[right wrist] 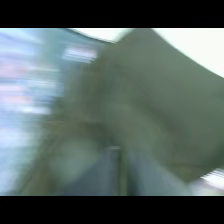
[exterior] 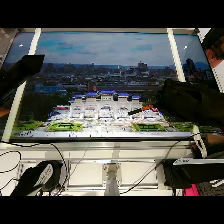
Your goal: Fold the clothes and pants, and hang the long-sleeved shirts on hangers.
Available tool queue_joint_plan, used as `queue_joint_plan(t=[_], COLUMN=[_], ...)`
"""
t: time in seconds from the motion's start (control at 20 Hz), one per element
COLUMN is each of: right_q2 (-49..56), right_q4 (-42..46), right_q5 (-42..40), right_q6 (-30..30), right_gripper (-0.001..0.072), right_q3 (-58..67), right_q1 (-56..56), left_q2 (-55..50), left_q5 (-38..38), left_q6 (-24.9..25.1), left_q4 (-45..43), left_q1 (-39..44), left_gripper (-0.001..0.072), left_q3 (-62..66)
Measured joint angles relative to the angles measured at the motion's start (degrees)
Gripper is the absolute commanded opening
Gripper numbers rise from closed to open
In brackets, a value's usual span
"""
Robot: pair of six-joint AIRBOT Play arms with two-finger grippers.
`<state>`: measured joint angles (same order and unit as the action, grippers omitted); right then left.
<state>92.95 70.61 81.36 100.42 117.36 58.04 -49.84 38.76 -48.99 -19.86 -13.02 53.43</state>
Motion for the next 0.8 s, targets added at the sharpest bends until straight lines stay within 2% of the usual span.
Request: queue_joint_plan(t=[0.2,0.3,0.5,0.8], right_q2=[-4.94,-7.3,-11.17,-14.58], right_q4=[-26.8,-36.59,-46.86,-51.36], right_q5=[-3.85,-5.25,-7.74,-8.15], right_q6=[-4.35,-6.49,-8.59,-9.44], right_gripper=[0.0006,0.0006,0.0006,0.0009], right_q3=[0.0,0.0,0.04,0.0], right_q1=[-7.54,-13.31,-24.57,-36.28], left_q2=[0.72,1.81,5.44,12.26], left_q5=[-0.11,-0.11,-0.07,-0.07], left_q6=[3.08,3.82,3.58,0.94], left_q4=[-1.07,-1.29,-1.46,-1.51], left_q1=[-0.24,-0.46,-1.79,-4.46], left_gripper=[0.0009,0.0009,0.0009,0.0011], left_q3=[2.08,4.63,11.06,16.68])
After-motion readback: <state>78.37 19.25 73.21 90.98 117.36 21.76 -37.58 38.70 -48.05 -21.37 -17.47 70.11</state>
